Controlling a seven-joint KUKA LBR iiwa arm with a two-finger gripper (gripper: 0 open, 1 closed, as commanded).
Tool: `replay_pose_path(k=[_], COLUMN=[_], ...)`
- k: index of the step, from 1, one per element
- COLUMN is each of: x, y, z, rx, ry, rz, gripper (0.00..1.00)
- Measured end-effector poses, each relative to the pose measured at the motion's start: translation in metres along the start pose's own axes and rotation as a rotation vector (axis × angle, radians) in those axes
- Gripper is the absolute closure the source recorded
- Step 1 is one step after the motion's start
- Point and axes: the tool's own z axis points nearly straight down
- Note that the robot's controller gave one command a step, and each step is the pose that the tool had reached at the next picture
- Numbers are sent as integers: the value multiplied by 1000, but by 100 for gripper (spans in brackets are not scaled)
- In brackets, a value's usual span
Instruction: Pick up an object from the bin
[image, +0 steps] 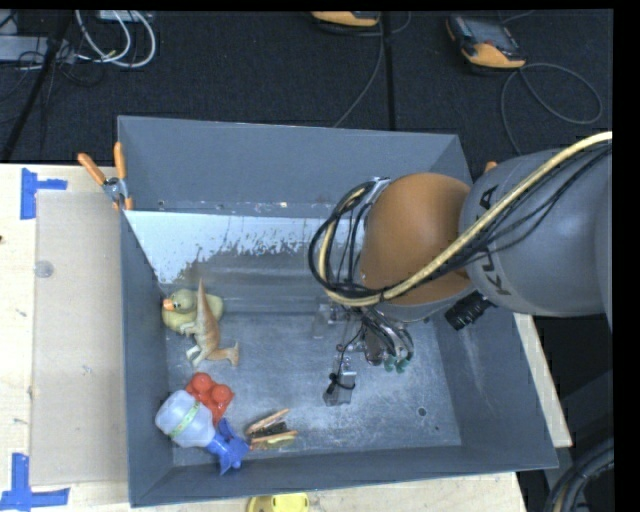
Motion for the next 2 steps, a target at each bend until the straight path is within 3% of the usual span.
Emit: replay_pose_path(k=[1, 2], x=[-2, -1], y=[0, 21], z=[-4, 27], rx=[0, 1], ry=[-7, -15], rz=[2, -21], gripper=[0, 0])
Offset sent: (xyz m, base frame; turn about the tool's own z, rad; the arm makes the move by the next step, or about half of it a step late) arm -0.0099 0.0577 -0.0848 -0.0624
